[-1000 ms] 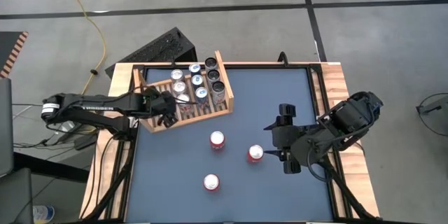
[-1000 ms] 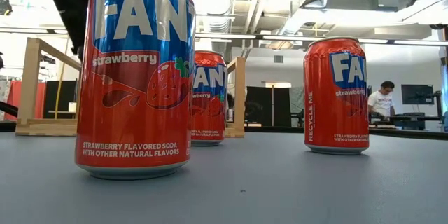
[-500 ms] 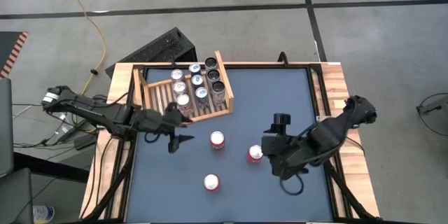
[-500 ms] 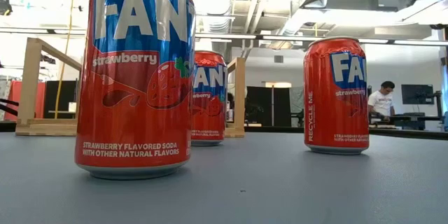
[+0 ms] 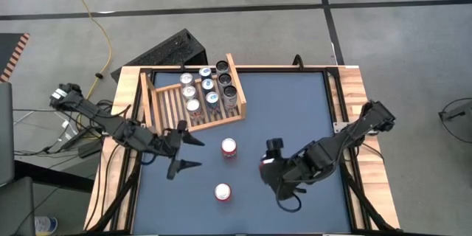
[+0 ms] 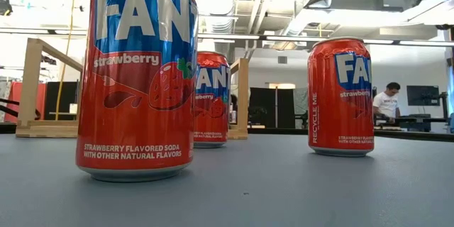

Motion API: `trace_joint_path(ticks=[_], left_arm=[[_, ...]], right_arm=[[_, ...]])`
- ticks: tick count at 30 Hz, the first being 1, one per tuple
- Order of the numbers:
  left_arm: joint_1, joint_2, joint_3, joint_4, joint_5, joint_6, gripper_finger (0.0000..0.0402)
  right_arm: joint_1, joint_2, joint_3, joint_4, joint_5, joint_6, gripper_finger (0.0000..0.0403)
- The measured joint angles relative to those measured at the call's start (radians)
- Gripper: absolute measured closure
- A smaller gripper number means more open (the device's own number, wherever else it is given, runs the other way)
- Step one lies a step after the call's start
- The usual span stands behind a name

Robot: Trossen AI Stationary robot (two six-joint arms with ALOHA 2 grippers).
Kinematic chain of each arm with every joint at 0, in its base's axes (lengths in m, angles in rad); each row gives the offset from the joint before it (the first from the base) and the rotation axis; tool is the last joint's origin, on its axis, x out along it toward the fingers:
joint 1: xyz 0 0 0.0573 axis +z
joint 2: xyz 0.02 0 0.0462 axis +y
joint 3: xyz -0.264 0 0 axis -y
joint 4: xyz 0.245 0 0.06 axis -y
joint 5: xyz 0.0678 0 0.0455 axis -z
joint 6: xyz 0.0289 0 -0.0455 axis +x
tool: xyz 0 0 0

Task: Place canned beverage on shelf
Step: Put the top left red soda can on the shelf

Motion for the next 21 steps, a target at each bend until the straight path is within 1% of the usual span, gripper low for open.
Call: trace_joint_path(ticks=[2,9,13,15,17,18,21], left_arm=[[-0.012,0.0,0.0,0.0,-0.011,-0.009,0.0099],[-0.02,0.029,0.0,0.0,-0.049,-0.013,0.0099],[-0.02,0.08,0.0,-0.001,-0.082,-0.019,0.0099],[-0.02,0.112,0.0,0.027,-0.099,-0.022,0.0099],[-0.02,0.145,0.0,0.082,-0.106,-0.023,0.0099],[-0.022,0.161,0.0,0.116,-0.107,-0.021,0.0099],[-0.024,0.213,0.0,0.251,-0.091,0.013,0.0099]], right_arm=[[-0.017,-0.007,0.001,0.041,-0.015,-0.032,0.0127],[-0.101,-0.013,0.001,0.06,-0.015,-0.112,0.0127],[-0.156,-0.013,0.0,0.153,-0.015,-0.163,0.0127],[-0.173,-0.012,0.0,0.22,-0.019,-0.163,0.0127],[-0.18,0.002,-0.002,0.304,-0.048,-0.171,0.0127],[-0.175,0.008,-0.017,0.371,-0.065,-0.194,0.0127],[-0.149,0.015,-0.095,0.602,-0.11,-0.333,0.0127]])
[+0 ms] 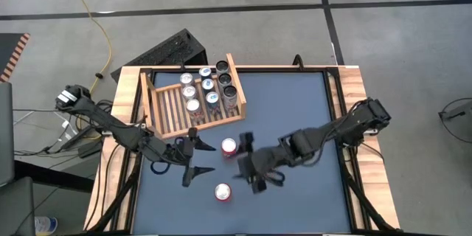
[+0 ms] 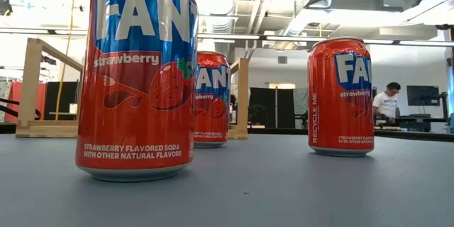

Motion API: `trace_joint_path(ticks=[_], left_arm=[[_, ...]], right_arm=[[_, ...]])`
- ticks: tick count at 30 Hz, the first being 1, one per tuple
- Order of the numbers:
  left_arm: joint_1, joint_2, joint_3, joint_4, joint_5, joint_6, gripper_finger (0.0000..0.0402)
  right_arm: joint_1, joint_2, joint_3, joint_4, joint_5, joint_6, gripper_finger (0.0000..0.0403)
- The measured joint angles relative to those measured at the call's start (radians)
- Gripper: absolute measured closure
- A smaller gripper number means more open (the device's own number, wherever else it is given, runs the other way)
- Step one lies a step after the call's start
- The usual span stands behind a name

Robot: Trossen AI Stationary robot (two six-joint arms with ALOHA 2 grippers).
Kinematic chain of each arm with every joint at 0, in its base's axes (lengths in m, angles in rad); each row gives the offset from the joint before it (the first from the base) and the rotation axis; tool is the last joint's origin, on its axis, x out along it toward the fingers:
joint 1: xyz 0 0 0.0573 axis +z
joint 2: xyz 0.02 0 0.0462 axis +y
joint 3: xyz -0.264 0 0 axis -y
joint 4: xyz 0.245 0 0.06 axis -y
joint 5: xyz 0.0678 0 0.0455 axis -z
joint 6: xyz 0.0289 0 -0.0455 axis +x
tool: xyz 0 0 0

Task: Place canned beverage on shelf
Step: Put the top left red soda can on the shelf

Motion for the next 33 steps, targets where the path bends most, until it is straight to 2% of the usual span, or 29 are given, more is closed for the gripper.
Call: trace_joint_path(ticks=[2,4,9,13,18,22,27,33], left_arm=[[-0.002,0.023,0.0,0.093,0.029,0.028,0.0099],[-0.005,0.022,0.004,0.14,0.047,0.065,0.0099],[-0.006,-0.084,0.104,0.015,0.044,0.172,0.0099],[0.008,-0.136,0.152,-0.103,0.023,0.198,0.0099],[0.027,-0.136,0.153,-0.169,0.017,0.206,0.0099],[0.077,-0.084,0.152,-0.223,0.045,0.196,0.0099],[0.182,-0.046,0.152,-0.25,0.182,0.155,0.0099],[0.265,-0.045,0.152,-0.321,0.179,0.235,0.0099]], right_arm=[[0.016,0.001,-0.031,0.109,-0.02,-0.069,0.0127],[0.031,-0.012,-0.034,0.126,-0.01,-0.125,0.0127],[0.063,-0.154,-0.034,0.023,0.107,-0.197,0.0127],[0.06,-0.309,-0.031,-0.153,0.148,-0.072,0.0127],[0.046,-0.451,-0.061,-0.361,0.174,0.104,0.0127],[0.05,-0.598,-0.206,-0.335,0.206,0.17,0.0127],[0.045,-0.785,-0.447,-0.187,0.233,0.313,0.0127],[0.061,-0.896,-0.68,-0.07,0.232,0.433,0.0127]])
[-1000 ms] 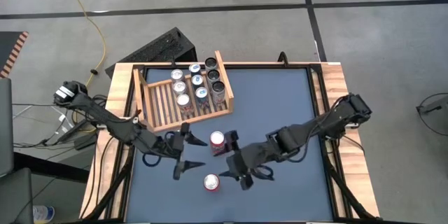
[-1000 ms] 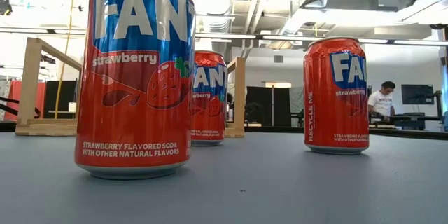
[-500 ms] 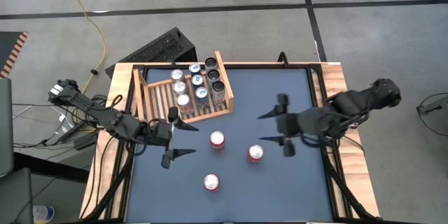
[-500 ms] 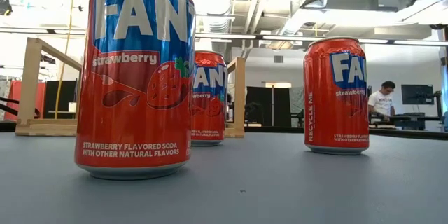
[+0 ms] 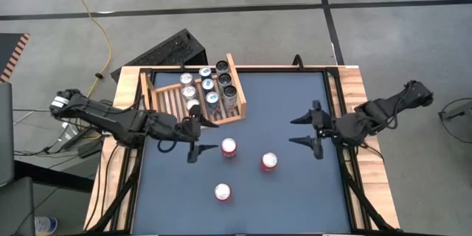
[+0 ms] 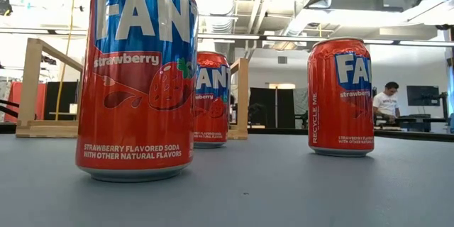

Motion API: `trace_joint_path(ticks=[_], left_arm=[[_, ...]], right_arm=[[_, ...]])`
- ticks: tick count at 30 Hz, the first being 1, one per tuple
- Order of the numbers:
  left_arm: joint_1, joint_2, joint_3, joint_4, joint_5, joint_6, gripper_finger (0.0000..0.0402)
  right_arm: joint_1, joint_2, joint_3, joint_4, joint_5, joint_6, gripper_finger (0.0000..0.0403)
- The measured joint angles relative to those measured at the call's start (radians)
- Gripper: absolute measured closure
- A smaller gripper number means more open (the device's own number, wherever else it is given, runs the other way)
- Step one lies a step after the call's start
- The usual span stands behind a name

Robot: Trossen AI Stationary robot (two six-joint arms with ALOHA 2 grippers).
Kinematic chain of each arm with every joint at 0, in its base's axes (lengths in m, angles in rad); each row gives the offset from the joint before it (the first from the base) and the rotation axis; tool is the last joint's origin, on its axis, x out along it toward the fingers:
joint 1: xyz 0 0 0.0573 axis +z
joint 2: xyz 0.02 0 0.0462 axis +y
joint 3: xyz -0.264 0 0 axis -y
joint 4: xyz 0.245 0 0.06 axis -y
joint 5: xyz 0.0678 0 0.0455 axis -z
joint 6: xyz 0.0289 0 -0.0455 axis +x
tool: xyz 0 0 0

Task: Place canned beverage on shelf
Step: Put the top left red soda can on the shelf

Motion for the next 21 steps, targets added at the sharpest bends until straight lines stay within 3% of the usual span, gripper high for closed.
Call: trace_joint_path(ticks=[4,11,21], left_arm=[[0.039,0.038,0.0,0.003,0.085,-0.004,0.0099],[0.073,0.13,0.0,0.028,0.11,0.019,0.0099],[0.137,0.253,0.0,0.061,0.197,0.032,0.0099]], right_arm=[[-0.001,-0.011,-0.11,0.036,0.0,0.055,0.0127],[-0.001,-0.002,-0.236,0.179,0.001,0.026,0.0127],[-0.001,-0.004,-0.254,0.222,0.028,0.001,0.0127]])
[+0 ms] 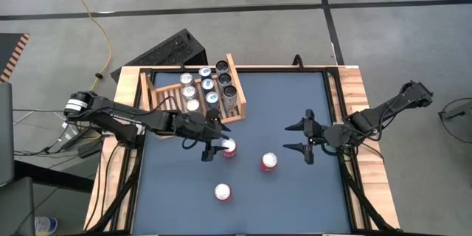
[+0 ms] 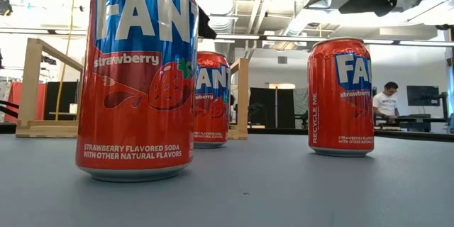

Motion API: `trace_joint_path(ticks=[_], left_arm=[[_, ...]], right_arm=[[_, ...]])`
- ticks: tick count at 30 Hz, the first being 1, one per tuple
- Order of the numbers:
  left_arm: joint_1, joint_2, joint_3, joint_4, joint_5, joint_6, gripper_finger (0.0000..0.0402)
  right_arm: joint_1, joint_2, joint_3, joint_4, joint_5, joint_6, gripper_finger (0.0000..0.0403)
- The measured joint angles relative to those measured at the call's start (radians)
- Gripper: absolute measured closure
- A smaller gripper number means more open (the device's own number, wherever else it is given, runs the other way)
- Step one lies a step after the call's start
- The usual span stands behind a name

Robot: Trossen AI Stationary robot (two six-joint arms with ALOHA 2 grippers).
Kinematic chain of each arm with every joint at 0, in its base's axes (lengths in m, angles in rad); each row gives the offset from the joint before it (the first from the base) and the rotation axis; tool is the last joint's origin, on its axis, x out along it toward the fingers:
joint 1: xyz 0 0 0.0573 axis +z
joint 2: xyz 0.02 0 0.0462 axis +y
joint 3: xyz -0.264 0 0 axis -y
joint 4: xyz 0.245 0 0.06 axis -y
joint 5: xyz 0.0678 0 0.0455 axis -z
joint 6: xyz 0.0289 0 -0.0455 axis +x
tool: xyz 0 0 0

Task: Place canned beverage on shelf
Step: Put the top left red soda can on the shelf

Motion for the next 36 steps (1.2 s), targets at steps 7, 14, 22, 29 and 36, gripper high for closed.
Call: trace_joint_path(ticks=[7,14,22,29,36], left_arm=[[0.01,0.081,0.0,0.014,0.044,-0.034,0.0099],[0.012,0.09,0.0,0.029,0.065,-0.02,0.0099],[0.015,0.083,0.0,0.047,0.147,-0.006,0.0099],[0.02,0.087,0.0,0.053,0.142,0.047,0.0099],[0.02,0.088,0.0,0.046,0.145,0.077,0.0099]], right_arm=[[0.0,0.0,0.0,-0.001,0.003,0.001,0.0127],[0.0,0.0,0.0,-0.002,0.003,0.003,0.0127],[0.0,0.0,0.0,-0.002,0.003,0.003,0.0127],[0.0,0.0,0.0,-0.004,0.003,0.002,0.0127],[0.0,0.0,0.0,-0.007,0.002,0.009,0.0127]])
